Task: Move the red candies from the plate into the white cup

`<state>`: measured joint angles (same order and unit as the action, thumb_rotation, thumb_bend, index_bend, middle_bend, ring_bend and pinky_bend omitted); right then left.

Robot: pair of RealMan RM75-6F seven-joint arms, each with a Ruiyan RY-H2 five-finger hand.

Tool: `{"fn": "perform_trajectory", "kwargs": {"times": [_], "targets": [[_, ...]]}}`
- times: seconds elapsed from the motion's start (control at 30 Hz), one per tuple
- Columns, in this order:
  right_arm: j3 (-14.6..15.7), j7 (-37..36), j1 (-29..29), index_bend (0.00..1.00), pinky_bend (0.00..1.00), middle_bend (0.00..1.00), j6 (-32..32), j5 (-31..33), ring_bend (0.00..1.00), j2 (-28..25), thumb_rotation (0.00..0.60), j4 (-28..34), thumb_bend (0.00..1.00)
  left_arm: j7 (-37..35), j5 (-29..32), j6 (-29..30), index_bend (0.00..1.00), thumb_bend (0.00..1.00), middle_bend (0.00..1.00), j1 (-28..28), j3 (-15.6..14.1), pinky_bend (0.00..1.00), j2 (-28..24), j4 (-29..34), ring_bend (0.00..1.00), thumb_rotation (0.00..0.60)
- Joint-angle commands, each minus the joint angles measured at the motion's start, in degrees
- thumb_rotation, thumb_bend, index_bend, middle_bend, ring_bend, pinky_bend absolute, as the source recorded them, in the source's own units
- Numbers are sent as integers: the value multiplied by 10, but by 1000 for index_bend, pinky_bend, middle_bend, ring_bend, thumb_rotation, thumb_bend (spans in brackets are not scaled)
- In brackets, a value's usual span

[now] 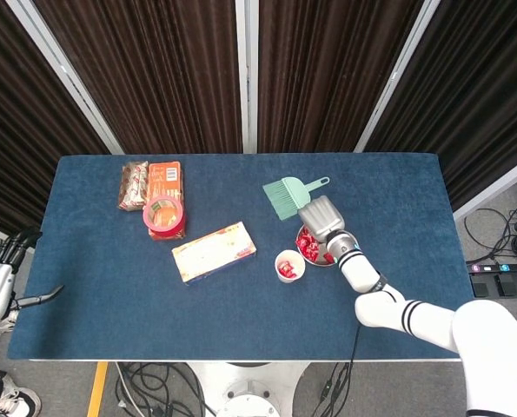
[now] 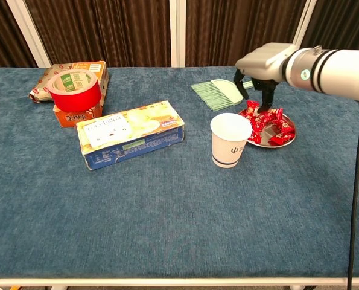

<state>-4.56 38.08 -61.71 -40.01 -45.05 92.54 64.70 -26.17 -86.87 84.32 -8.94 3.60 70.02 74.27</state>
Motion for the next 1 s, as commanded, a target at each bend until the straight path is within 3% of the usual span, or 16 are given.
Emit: {"fn": "perform_trajectory", "kwargs": {"times": [0.03, 0.5, 1.0], "targets": [[2, -8, -11, 485, 1000, 1000, 28, 2, 1000, 28, 600, -39, 101, -1, 1, -1, 166, 106, 156, 1, 0, 203, -1, -1, 99, 245], [8, -11, -21, 474, 1000, 1000, 72, 16, 1000, 70, 600, -117, 101, -9, 5, -6, 166, 106, 156, 0, 1, 204, 2, -11, 99, 246], [16, -2, -28, 577, 1000, 1000, 96, 43, 1000, 82, 600, -140, 153, -15, 7, -8, 166, 105, 155, 1, 0, 203, 4, -18, 99, 248]]}}
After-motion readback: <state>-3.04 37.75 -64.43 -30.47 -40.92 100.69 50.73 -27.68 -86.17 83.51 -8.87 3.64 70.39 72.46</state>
